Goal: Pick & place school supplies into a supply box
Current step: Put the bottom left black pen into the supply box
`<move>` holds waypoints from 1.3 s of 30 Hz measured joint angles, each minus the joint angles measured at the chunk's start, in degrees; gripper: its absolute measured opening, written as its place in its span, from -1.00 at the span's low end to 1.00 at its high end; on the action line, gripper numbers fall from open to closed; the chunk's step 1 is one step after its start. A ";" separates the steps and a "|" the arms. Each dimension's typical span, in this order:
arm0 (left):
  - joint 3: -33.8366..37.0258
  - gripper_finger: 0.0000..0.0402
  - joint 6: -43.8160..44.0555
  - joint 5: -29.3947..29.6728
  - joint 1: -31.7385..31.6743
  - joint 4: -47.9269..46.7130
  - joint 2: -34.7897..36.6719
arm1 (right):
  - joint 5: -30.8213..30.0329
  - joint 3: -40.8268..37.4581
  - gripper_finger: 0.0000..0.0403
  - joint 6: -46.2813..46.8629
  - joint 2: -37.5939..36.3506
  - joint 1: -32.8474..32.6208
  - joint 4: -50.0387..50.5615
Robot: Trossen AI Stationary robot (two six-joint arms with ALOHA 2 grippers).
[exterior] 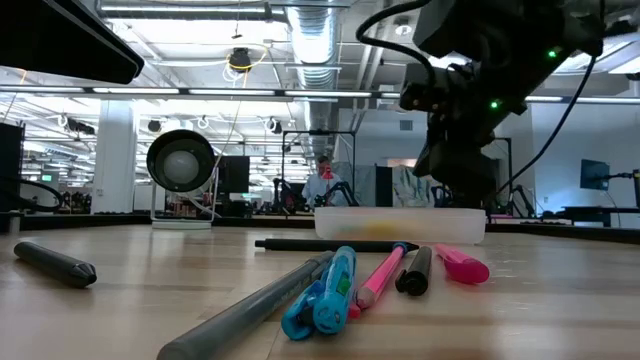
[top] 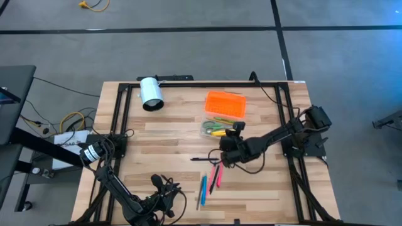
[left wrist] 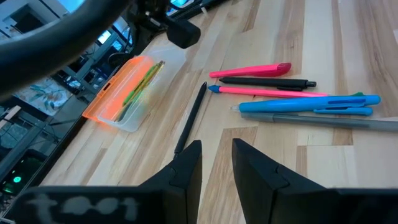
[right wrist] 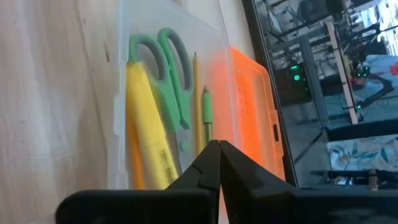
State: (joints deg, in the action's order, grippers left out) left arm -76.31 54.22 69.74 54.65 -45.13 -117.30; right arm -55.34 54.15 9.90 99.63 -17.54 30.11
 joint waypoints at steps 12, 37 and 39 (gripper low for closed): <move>0.00 -0.60 -0.02 -0.05 0.00 -0.02 0.00 | 1.47 0.00 -1.00 -0.92 0.00 -0.71 -1.63; 0.02 -0.60 -8.31 -23.86 -2.47 0.31 0.00 | 1.21 16.17 -0.58 2.18 -0.02 -17.93 9.27; 0.02 -0.60 -10.84 -27.10 -3.60 0.94 0.00 | 1.30 16.18 -0.48 2.18 -0.02 -20.15 7.96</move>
State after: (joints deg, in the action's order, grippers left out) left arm -76.29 43.37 42.64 51.05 -44.18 -117.30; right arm -54.04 70.33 12.08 99.61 -37.69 38.08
